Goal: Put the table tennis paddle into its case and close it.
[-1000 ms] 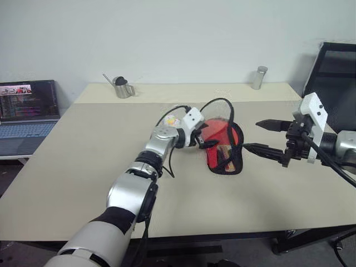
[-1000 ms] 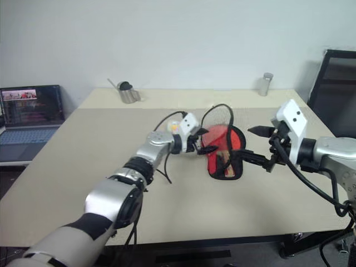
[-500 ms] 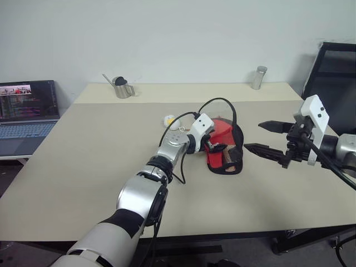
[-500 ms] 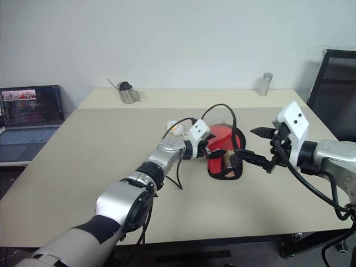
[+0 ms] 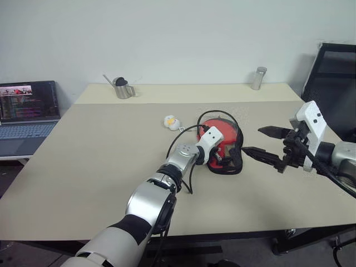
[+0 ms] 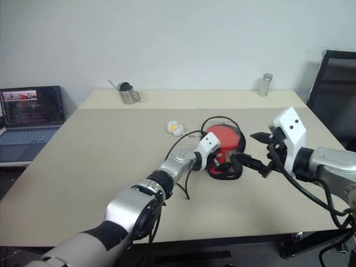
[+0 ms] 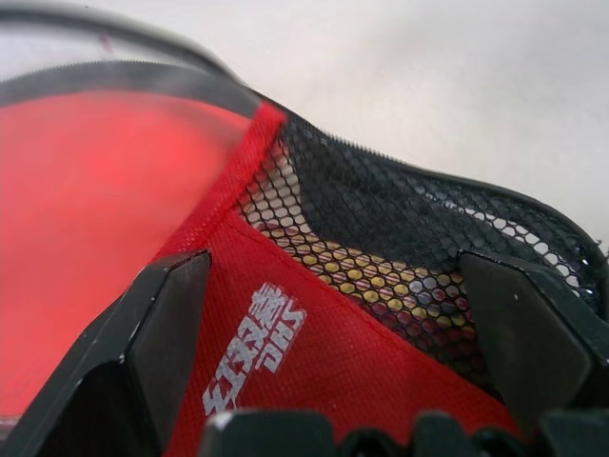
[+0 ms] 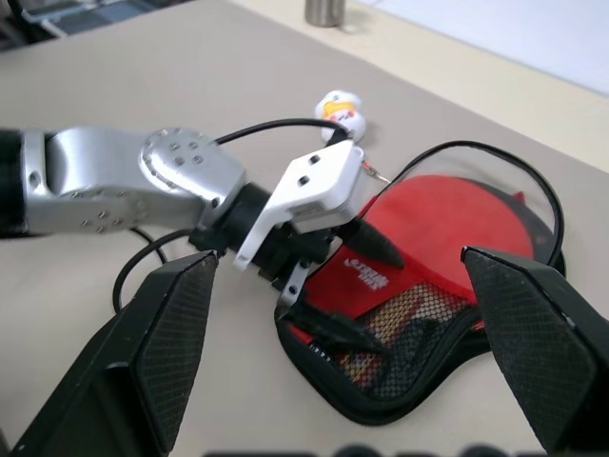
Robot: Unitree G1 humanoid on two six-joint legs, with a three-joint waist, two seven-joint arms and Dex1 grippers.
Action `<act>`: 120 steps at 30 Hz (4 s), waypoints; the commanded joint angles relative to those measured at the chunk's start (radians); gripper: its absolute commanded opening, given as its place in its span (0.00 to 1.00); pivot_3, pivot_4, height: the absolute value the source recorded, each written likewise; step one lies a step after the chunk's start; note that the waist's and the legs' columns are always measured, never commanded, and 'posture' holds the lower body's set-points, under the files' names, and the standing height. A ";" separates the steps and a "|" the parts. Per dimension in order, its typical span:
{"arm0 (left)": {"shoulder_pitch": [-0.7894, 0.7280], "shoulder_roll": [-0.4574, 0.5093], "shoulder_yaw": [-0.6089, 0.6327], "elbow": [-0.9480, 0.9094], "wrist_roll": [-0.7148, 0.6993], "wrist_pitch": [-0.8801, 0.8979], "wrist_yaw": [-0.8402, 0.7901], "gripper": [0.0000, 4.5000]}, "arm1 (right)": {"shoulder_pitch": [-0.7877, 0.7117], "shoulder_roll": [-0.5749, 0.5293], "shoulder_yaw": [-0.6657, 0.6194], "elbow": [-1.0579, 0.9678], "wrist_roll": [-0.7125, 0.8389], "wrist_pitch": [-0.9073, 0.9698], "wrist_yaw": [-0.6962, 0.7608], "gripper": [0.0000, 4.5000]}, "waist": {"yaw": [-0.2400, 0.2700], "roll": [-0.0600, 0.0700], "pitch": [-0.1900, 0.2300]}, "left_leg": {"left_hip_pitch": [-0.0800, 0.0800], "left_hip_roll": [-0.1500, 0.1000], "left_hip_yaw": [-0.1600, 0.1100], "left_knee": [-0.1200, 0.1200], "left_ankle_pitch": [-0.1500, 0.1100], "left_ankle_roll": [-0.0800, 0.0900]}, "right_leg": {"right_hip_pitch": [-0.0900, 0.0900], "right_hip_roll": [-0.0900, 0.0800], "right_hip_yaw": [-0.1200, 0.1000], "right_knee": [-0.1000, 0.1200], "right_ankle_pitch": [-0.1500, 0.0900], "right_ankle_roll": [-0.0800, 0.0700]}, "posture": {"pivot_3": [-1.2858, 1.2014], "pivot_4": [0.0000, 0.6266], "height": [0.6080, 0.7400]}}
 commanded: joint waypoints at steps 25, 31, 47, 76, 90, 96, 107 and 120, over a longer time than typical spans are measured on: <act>0.275 0.475 0.251 -0.791 -0.440 0.305 -0.372 1.00 | -0.218 0.344 0.305 0.749 -0.520 -0.368 -0.066 1.00 | -0.014 0.001 0.000 | 0.000 0.001 0.001 0.004 0.000 0.000 | 0.000 0.000 0.002 0.005 0.000 -0.001 | 0.52 0.24 1.00; 0.342 0.497 0.245 -0.924 -0.472 0.373 -0.317 1.00 | -0.266 0.400 0.316 0.947 -0.611 -0.465 -0.055 1.00 | -0.012 0.001 0.000 | 0.000 0.001 0.001 0.005 0.000 0.000 | 0.000 0.000 0.002 0.006 0.001 -0.001 | 0.52 0.24 1.00; 0.367 0.528 0.236 -0.968 -0.490 0.382 -0.280 1.00 | -0.321 0.480 0.356 1.180 -0.716 -0.548 0.096 1.00 | -0.019 0.001 0.000 | 0.002 0.002 0.002 0.004 0.000 0.000 | 0.000 0.000 0.003 0.006 0.001 -0.002 | 0.52 0.24 1.00; 0.651 0.772 0.282 -1.153 -0.668 0.586 -0.491 1.00 | -0.348 0.678 0.279 1.083 -0.611 -0.292 0.175 0.00 | -0.052 0.001 -0.001 | 0.009 0.016 0.008 0.000 -0.001 -0.001 | 0.001 0.003 0.008 0.006 0.002 -0.004 | 0.52 0.24 1.00; 0.895 0.812 0.274 -1.389 -0.750 0.670 -0.493 1.00 | -0.070 0.729 0.241 0.482 -0.491 0.097 0.001 0.00 | -0.017 0.001 -0.001 | 0.006 0.015 0.007 -0.003 -0.002 -0.002 | -0.002 0.002 0.006 0.003 0.002 -0.006 | 0.52 0.24 1.00; 0.898 0.829 0.262 -1.411 -0.759 0.681 -0.504 1.00 | 0.041 0.775 0.106 0.268 -0.461 0.291 -0.124 0.00 | -0.011 0.001 -0.001 | 0.004 0.015 0.005 -0.003 -0.002 -0.002 | -0.002 0.003 0.004 0.001 0.002 -0.006 | 0.52 0.24 1.00; 0.877 0.841 0.247 -1.408 -0.759 0.688 -0.512 1.00 | 0.141 0.914 0.033 0.045 -0.389 0.446 -0.238 0.00 | -0.011 0.001 -0.001 | 0.002 0.015 0.003 -0.004 -0.002 -0.002 | -0.003 0.003 0.003 -0.001 0.001 -0.006 | 0.52 0.24 1.00; 0.897 0.855 0.247 -1.440 -0.772 0.705 -0.526 1.00 | 0.288 0.945 0.092 -0.052 -0.147 0.446 -0.390 0.00 | -0.012 0.001 -0.001 | 0.001 0.015 0.001 -0.005 -0.002 -0.003 | -0.003 0.004 0.003 -0.003 0.001 -0.006 | 0.52 0.24 1.00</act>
